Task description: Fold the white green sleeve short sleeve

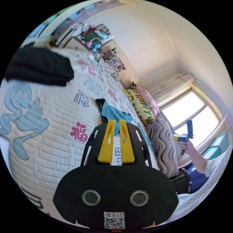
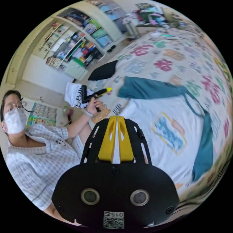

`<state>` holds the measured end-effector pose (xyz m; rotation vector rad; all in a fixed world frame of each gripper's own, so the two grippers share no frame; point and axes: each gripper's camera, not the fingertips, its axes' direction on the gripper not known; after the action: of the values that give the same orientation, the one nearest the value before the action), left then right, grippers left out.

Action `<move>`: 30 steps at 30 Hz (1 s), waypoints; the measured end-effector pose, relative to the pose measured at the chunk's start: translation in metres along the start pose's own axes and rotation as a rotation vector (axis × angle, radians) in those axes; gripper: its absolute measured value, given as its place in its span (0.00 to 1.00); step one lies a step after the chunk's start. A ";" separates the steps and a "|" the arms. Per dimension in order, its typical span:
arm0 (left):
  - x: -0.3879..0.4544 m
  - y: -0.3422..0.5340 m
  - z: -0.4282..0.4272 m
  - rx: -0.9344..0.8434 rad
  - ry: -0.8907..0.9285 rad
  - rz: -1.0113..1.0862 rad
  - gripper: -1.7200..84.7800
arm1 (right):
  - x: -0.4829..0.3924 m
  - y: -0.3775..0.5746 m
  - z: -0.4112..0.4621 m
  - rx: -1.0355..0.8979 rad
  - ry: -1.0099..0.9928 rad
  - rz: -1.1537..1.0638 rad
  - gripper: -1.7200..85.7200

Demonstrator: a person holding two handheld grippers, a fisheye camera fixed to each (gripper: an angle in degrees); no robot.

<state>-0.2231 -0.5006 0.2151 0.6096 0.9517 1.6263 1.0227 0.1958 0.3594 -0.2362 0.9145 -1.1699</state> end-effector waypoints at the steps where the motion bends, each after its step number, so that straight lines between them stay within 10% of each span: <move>1: 0.016 0.008 -0.004 0.026 -0.066 0.087 0.03 | -0.007 0.057 -0.029 0.100 0.077 0.043 0.01; 10: 0.186 0.124 -0.031 0.267 -0.427 0.583 0.03 | -0.125 0.367 -0.136 0.737 0.898 0.254 0.02; 15: 0.226 0.197 -0.033 0.354 -0.458 0.530 0.06 | -0.104 0.431 -0.156 0.761 0.741 0.345 0.03; 23: 0.152 0.238 0.050 -0.398 -0.549 0.221 0.14 | 0.006 0.500 -0.146 0.312 0.480 0.696 0.13; 30: 0.104 0.262 0.123 -0.621 -0.457 -0.021 0.12 | 0.067 0.529 -0.158 0.118 0.071 0.804 0.11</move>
<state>-0.2966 -0.3871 0.4917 0.4962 0.1003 1.5580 1.2785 0.4004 -0.0895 0.2600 0.8739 -0.4806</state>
